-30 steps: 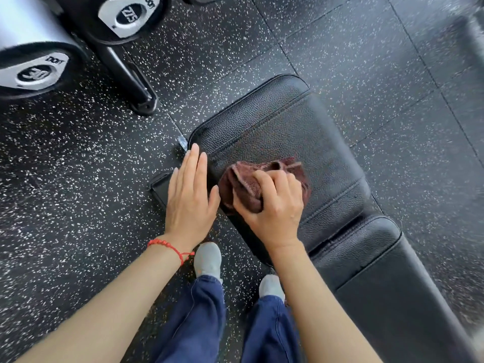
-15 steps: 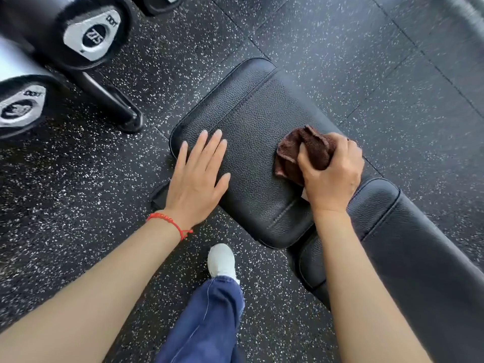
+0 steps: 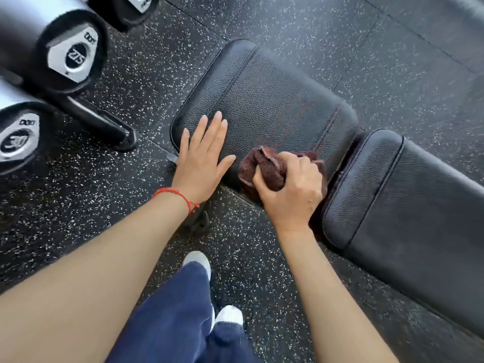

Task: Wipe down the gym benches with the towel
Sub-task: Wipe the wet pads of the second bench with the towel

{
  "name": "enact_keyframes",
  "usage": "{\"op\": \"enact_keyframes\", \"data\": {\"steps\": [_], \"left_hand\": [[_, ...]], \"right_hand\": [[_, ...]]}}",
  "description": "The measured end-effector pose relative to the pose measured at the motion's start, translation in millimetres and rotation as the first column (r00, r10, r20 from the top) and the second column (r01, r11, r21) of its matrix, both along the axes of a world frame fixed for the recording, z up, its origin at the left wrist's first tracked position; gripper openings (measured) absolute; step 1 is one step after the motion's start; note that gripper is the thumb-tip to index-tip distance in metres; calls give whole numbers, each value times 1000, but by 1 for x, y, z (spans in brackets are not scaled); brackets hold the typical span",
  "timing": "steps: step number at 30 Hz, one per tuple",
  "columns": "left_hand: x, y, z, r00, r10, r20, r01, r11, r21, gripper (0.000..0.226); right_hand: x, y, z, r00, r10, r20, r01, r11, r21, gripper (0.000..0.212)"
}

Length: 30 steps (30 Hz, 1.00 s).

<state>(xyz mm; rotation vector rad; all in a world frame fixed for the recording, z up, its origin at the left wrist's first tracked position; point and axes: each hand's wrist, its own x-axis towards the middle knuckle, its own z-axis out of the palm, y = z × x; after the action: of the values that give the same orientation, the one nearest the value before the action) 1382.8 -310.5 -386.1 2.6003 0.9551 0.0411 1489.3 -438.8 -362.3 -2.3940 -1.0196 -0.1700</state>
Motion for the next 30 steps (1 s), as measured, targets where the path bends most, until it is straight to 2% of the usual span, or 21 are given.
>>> {"op": "enact_keyframes", "data": {"steps": [11,17,23,30], "left_hand": [[-1,2,-3,998,-41,56,39,999,36,61],[-7,7,-2,994,-105,14,103,990,95,67],[-20,27,-10,958,-254,131,229,957,180,65],[-19,27,-24,922,-256,290,198,956,215,62]], "right_hand": [[-33,1,-8,986,-152,63,149,988,45,40],[-40,10,-12,956,-270,116,256,958,127,39],[-40,9,-19,941,-292,172,255,944,207,38],[-41,7,-29,912,-309,270,229,929,291,37]]}}
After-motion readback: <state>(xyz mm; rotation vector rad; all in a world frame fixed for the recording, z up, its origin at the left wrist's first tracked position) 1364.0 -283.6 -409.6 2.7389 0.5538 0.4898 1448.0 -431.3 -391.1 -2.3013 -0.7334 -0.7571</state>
